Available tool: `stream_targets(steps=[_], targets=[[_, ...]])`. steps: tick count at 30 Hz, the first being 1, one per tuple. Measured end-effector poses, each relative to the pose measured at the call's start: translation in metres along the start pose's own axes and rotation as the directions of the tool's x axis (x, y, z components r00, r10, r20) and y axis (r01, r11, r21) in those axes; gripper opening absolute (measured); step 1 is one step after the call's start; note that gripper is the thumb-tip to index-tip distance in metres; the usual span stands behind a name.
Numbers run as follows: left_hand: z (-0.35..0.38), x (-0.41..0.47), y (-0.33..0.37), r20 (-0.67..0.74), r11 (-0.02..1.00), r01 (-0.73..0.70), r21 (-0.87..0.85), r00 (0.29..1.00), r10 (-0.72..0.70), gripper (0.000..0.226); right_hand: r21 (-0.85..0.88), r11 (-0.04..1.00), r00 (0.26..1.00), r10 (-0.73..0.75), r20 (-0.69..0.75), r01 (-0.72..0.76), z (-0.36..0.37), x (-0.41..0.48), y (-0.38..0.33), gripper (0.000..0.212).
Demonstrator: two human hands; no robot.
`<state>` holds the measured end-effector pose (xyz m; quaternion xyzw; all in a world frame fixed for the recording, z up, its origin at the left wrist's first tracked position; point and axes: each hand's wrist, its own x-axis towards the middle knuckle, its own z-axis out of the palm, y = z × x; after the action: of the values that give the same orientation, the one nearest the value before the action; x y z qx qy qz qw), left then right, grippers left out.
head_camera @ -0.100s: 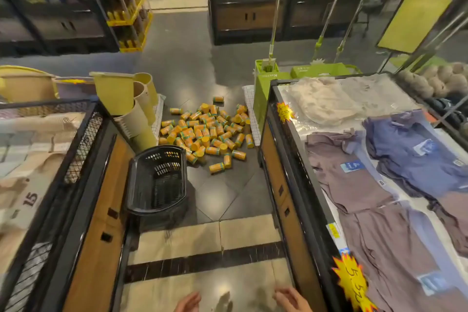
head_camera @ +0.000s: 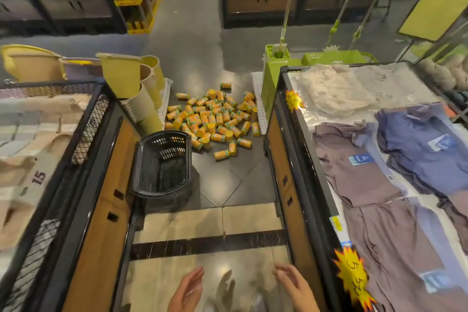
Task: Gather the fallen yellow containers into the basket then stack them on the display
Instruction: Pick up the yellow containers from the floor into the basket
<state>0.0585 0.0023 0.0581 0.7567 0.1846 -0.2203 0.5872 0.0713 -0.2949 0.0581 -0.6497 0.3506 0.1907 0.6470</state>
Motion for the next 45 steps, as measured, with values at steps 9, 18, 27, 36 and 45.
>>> stream_targets(steps=[9, 18, 27, 36, 45], targets=[[0.005, 0.010, 0.023, -0.104, 0.988, 0.121, -0.096, 0.986, -0.130, 0.032, -0.104, 0.983, 0.983, -0.138, 0.120, 0.151, 0.002, 0.028, -0.051, 0.023], [-0.035, 0.100, 0.036, -0.183, 0.984, 0.167, -0.063, 0.967, -0.176, 0.025, -0.129, 0.974, 0.974, -0.168, 0.152, 0.188, 0.060, 0.129, -0.161, 0.032], [-0.062, 0.298, 0.209, -0.033, 0.991, 0.003, -0.132, 0.999, -0.008, 0.032, -0.162, 0.979, 0.992, -0.114, 0.057, 0.122, 0.104, 0.227, -0.269, 0.017], [-0.059, 0.459, 0.330, -0.013, 0.989, -0.151, 0.006, 0.988, 0.151, 0.037, -0.294, 0.929, 0.974, -0.221, 0.041, 0.223, 0.104, 0.335, -0.364, 0.023], [-0.055, 0.575, 0.408, -0.095, 0.994, -0.105, 0.016, 0.990, 0.106, 0.038, -0.340, 0.891, 0.951, -0.259, 0.166, 0.302, 0.130, 0.482, -0.500, 0.021]])
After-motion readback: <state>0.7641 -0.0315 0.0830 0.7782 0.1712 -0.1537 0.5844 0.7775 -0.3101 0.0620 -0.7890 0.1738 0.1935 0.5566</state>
